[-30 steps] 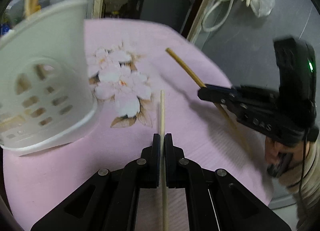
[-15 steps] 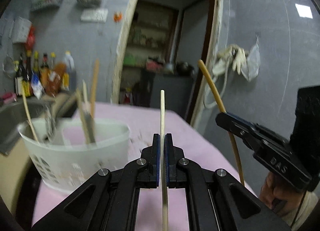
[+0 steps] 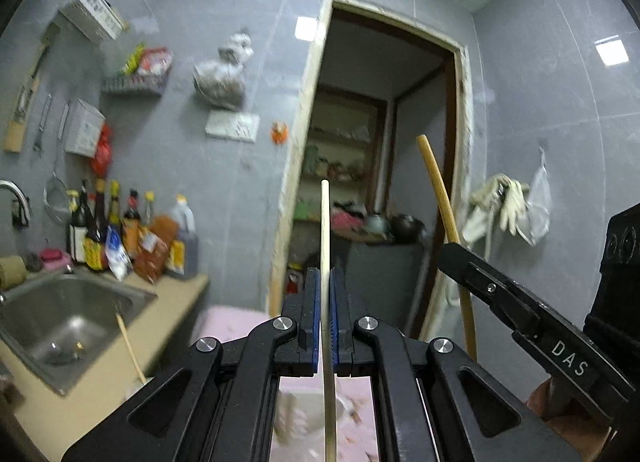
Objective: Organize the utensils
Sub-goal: 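Lift both chopsticks upright and carry them over the white holder with both tools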
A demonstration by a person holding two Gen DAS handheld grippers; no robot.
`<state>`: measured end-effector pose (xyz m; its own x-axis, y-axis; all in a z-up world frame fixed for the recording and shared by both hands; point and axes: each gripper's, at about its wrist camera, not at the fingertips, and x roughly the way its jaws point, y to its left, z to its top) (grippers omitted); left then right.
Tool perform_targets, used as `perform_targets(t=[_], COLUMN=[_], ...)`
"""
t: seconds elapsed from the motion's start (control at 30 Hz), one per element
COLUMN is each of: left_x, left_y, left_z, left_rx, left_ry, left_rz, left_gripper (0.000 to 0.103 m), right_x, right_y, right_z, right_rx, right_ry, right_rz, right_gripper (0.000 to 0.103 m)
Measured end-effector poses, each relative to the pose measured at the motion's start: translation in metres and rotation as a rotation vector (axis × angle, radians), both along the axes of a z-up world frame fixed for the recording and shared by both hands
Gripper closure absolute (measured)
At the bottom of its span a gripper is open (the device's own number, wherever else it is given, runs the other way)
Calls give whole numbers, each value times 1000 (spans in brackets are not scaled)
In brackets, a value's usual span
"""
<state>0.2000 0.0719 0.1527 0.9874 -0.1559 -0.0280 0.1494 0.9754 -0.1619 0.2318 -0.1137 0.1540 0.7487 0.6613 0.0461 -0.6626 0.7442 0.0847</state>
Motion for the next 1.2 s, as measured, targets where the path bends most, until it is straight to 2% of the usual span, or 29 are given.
perform_targets(t=[0.1,0.23,0.47,0.63,0.77,1.0,1.2], left_x=[8,21,33,34,32,32,31], left_y=[22,60,99,108,112,117,115], left_z=[7,9,-9,-22,-33,-48,-56], left_rx=[-15,-95,-196,-248,-280,-300,-296], left_ry=[-30,-34,-48,-86,-128,-147,-151], left_rz=[29,61,133,171,213,280,302], left_gripper=[100,100,100,100,100,100,100], right_x=[11,23,37,43,51,65,67], right_y=[14,22,30,34,37,33,35], right_z=[8,6,-9,-21,-32,-48,-54], right_rx=[44,123,230,276,277,302,294], right_ry=[-24,-48,-106,-127,-117,-51,-43], right_rz=[22,61,46,3,-43,-49,-61], right_gripper=[98,98,98,98,98,98,98])
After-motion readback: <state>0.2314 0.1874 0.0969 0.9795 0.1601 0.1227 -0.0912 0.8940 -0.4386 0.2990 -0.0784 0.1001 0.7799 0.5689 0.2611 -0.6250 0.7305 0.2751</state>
